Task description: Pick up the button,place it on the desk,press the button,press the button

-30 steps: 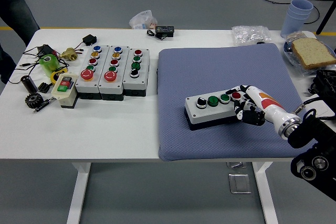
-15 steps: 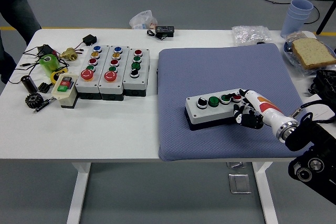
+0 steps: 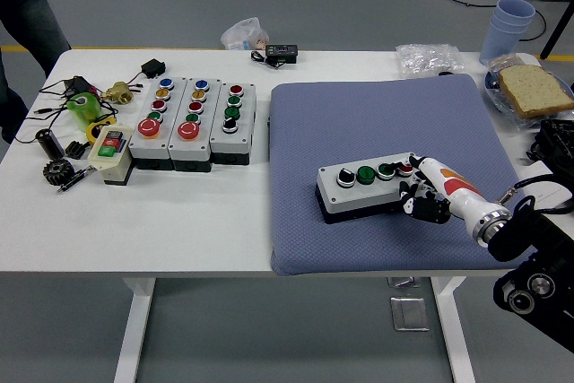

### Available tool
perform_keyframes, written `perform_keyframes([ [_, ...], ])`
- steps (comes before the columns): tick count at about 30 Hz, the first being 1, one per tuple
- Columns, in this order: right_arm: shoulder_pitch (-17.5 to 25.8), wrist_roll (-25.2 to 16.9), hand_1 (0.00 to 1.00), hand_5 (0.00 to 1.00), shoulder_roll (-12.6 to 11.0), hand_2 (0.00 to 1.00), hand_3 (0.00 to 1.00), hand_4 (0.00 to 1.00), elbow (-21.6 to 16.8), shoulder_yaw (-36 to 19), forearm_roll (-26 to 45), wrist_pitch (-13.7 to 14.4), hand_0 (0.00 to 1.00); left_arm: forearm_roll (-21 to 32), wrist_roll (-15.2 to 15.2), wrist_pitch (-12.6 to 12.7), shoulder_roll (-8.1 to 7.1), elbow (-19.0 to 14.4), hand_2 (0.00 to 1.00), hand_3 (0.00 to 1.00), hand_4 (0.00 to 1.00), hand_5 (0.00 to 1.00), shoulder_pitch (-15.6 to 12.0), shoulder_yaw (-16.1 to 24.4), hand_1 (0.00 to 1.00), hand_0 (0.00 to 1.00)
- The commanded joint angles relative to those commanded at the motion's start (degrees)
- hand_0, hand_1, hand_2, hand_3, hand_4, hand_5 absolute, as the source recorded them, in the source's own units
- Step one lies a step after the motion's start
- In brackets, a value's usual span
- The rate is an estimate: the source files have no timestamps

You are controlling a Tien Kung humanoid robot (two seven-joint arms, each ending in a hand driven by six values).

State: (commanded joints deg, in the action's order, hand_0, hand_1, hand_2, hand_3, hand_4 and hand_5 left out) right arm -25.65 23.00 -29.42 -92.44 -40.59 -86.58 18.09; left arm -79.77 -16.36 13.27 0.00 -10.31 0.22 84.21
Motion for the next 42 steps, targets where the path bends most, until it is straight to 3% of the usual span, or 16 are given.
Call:
perform_keyframes([
  [5,0.9,-2.6,0.081,0.002,-0.6,0.283,0.742,0.461,-1.9,-2.1,-1.9,5.7,0.286,-1.3,-0.2,-0.1,0.00,0.0,0.426,0.430,0.268,0.368,-0.5,0.9,0.422,0.563],
  [6,1.1,-3.0,0.238,0.039,-0.7,0.431,0.845,0.536,-2.2,-2.4,-2.2,6.3,0.380,-1.7,-0.2,-0.1,0.00,0.0,0.426,0.430,0.270,0.368,-0.6,1.1,0.422,0.563],
  [11,1.9,-4.6,0.238,0.039,-1.1,0.431,0.845,0.536,-3.0,-3.1,-3.9,7.6,0.380,-3.0,-0.4,-0.2,0.00,0.0,0.426,0.430,0.270,0.368,-0.8,1.6,0.422,0.563],
  [12,1.9,-4.7,0.432,0.099,-1.1,0.618,0.915,0.636,-3.0,-3.1,-3.9,7.6,0.531,-3.1,-0.4,-0.2,0.00,0.0,0.426,0.430,0.268,0.369,-0.8,1.6,0.422,0.562],
  [17,3.1,-9.5,0.432,0.099,-1.1,0.618,0.915,0.636,-2.9,-4.6,0.3,10.1,0.531,-2.9,-0.4,-0.2,0.00,0.0,0.426,0.430,0.268,0.369,-0.8,1.5,0.422,0.562],
  [18,3.4,-11.2,0.681,0.135,-1.1,0.784,0.911,0.667,-2.8,-5.0,2.8,10.5,0.717,-2.8,-0.3,-0.2,0.00,0.0,0.425,0.430,0.268,0.370,-0.8,1.5,0.422,0.562],
  [20,3.8,-14.0,0.681,0.135,-0.8,0.784,0.911,0.667,-2.7,-5.7,7.2,11.0,0.717,-2.6,-0.3,-0.1,0.00,0.0,0.425,0.430,0.268,0.370,-0.8,1.5,0.422,0.562],
  [23,4.6,-19.5,0.681,0.135,-0.5,0.784,0.911,0.667,-2.6,-7.8,14.3,10.7,0.717,-2.4,-0.3,-0.1,0.00,0.0,0.425,0.430,0.268,0.370,-0.7,1.4,0.422,0.562],
  [25,5.3,-22.9,0.733,0.141,-0.4,0.830,0.882,0.679,-2.3,-9.6,19.1,10.3,0.754,-2.5,-0.4,-0.1,0.00,0.0,0.425,0.430,0.268,0.372,-0.6,1.4,0.422,0.560],
  [29,6.4,-27.1,0.733,0.141,-0.4,0.830,0.882,0.679,-1.4,-12.8,28.8,9.4,0.754,-2.7,-0.4,-0.2,0.00,0.0,0.425,0.430,0.268,0.372,-0.4,1.3,0.422,0.560],
  [30,6.7,-27.8,0.753,0.361,-0.4,0.821,0.817,0.644,-1.1,-13.3,31.4,9.1,0.775,-2.8,-0.4,-0.2,0.00,0.0,0.425,0.430,0.268,0.374,-0.4,1.3,0.421,0.560],
  [32,7.7,-30.2,0.753,0.361,-0.2,0.821,0.817,0.644,-0.1,-15.5,36.2,7.5,0.775,-3.0,-0.5,-0.2,0.00,0.0,0.425,0.430,0.268,0.374,-0.4,1.6,0.421,0.560],
  [35,8.6,-32.5,0.753,0.361,0.1,0.821,0.817,0.644,1.8,-18.0,43.3,6.1,0.775,-4.4,-0.8,-0.1,0.00,0.0,0.425,0.430,0.268,0.374,-0.1,2.9,0.421,0.560],
  [36,8.7,-32.7,0.749,0.431,0.2,0.802,0.799,0.650,2.0,-18.4,45.9,5.9,0.777,-4.6,-0.8,-0.1,0.00,0.0,0.425,0.430,0.268,0.374,-0.1,3.0,0.421,0.561],
  [42,14.4,-33.4,0.732,0.452,1.1,0.770,0.786,0.658,6.0,-23.6,60.4,2.2,0.774,-5.3,-0.5,-0.3,0.00,0.0,0.425,0.429,0.267,0.375,-2.8,3.8,0.421,0.562],
])
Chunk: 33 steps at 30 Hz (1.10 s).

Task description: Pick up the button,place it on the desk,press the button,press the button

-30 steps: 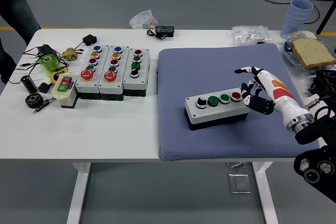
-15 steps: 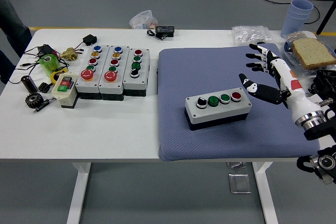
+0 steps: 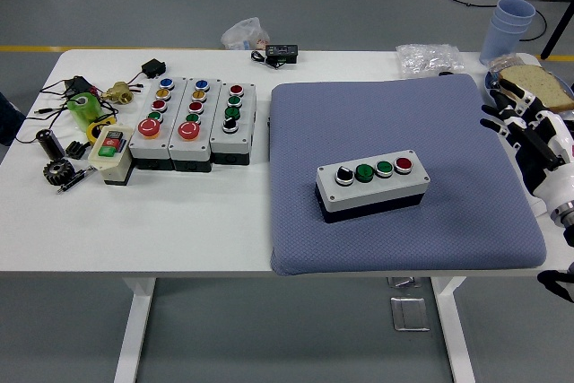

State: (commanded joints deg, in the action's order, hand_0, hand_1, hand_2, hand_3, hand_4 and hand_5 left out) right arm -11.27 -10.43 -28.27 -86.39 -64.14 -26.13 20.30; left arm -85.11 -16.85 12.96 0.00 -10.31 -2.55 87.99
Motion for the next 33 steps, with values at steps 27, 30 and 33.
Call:
perform_keyframes([
  [27,2.8,-3.7,0.714,0.461,1.5,0.751,0.770,0.673,4.5,-4.5,10.4,-4.4,0.764,2.8,0.4,0.2,0.00,0.0,0.424,0.429,0.268,0.382,0.4,-0.9,0.421,0.558],
  [30,2.6,-3.6,0.701,0.461,1.6,0.742,0.764,0.675,4.6,-4.8,10.1,-4.9,0.753,3.2,0.4,0.3,0.00,0.0,0.424,0.430,0.271,0.383,0.7,-1.0,0.421,0.557],
  [33,2.5,-1.6,0.701,0.461,1.6,0.742,0.764,0.675,4.6,-5.5,9.1,-6.0,0.753,3.4,0.4,0.3,0.00,0.0,0.424,0.430,0.271,0.383,0.9,-1.1,0.421,0.557],
])
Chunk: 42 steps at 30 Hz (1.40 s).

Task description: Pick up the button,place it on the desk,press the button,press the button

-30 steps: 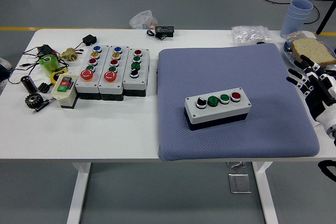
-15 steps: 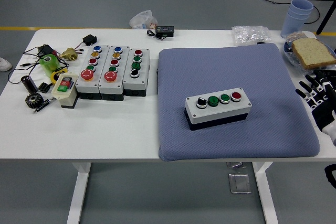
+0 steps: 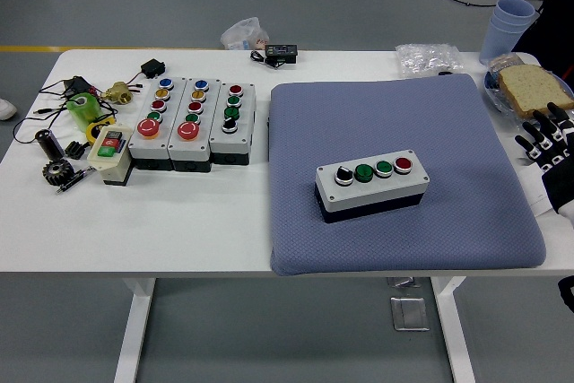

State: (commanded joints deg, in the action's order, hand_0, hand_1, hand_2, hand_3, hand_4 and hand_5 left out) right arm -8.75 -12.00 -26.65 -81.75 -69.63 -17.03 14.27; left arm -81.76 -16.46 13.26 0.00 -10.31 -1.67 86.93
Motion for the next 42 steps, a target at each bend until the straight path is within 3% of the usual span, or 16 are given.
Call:
perform_keyframes([
  [2,0.0,2.4,0.701,0.461,-0.1,0.742,0.764,0.675,0.0,-0.9,-1.4,-1.4,0.753,0.1,0.0,0.0,0.00,0.0,0.424,0.430,0.271,0.383,0.1,0.0,0.421,0.557],
  [3,0.0,2.9,0.672,0.462,-0.1,0.704,0.732,0.677,0.0,-1.1,-1.7,-1.7,0.707,0.1,0.0,0.0,0.00,0.0,0.425,0.430,0.268,0.384,0.2,0.0,0.421,0.557],
  [14,-0.2,8.8,0.666,0.461,-0.7,0.689,0.712,0.681,-0.3,-5.4,-9.5,-5.6,0.700,0.7,0.0,0.1,0.00,0.0,0.425,0.430,0.266,0.387,0.8,-0.2,0.421,0.556],
  [26,0.0,8.6,0.664,0.457,-1.1,0.683,0.705,0.688,0.0,-6.2,-15.8,-5.3,0.696,1.0,0.0,0.2,0.00,0.0,0.425,0.431,0.266,0.392,1.3,-0.3,0.421,0.556],
  [42,-0.1,6.1,0.657,0.453,-1.2,0.676,0.694,0.696,-0.2,-6.5,-15.9,-4.7,0.684,1.4,0.1,0.2,0.00,0.0,0.426,0.431,0.267,0.393,1.7,-0.6,0.422,0.554],
])
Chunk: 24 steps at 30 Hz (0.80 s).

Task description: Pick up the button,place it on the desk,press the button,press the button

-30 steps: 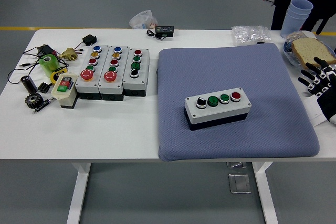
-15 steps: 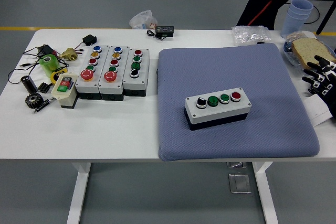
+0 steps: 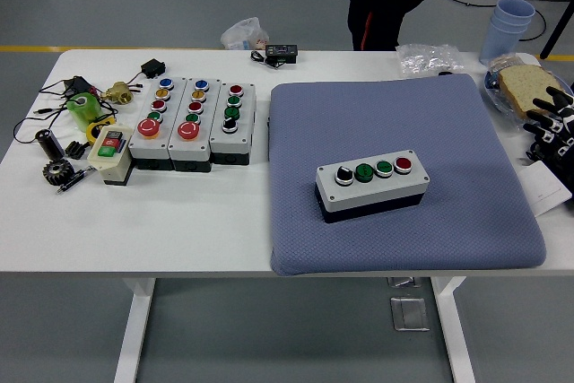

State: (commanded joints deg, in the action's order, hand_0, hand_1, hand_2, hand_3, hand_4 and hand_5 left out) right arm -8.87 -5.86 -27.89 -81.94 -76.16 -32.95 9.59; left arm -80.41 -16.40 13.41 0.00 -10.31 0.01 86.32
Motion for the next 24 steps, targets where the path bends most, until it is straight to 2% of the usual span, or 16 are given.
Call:
perform_keyframes([
  [24,-0.3,-0.5,0.635,0.447,-0.3,0.667,0.676,0.706,-1.0,-1.8,0.1,-0.1,0.678,-0.6,-0.1,0.2,0.00,0.0,0.426,0.431,0.267,0.392,0.8,0.9,0.421,0.555],
])
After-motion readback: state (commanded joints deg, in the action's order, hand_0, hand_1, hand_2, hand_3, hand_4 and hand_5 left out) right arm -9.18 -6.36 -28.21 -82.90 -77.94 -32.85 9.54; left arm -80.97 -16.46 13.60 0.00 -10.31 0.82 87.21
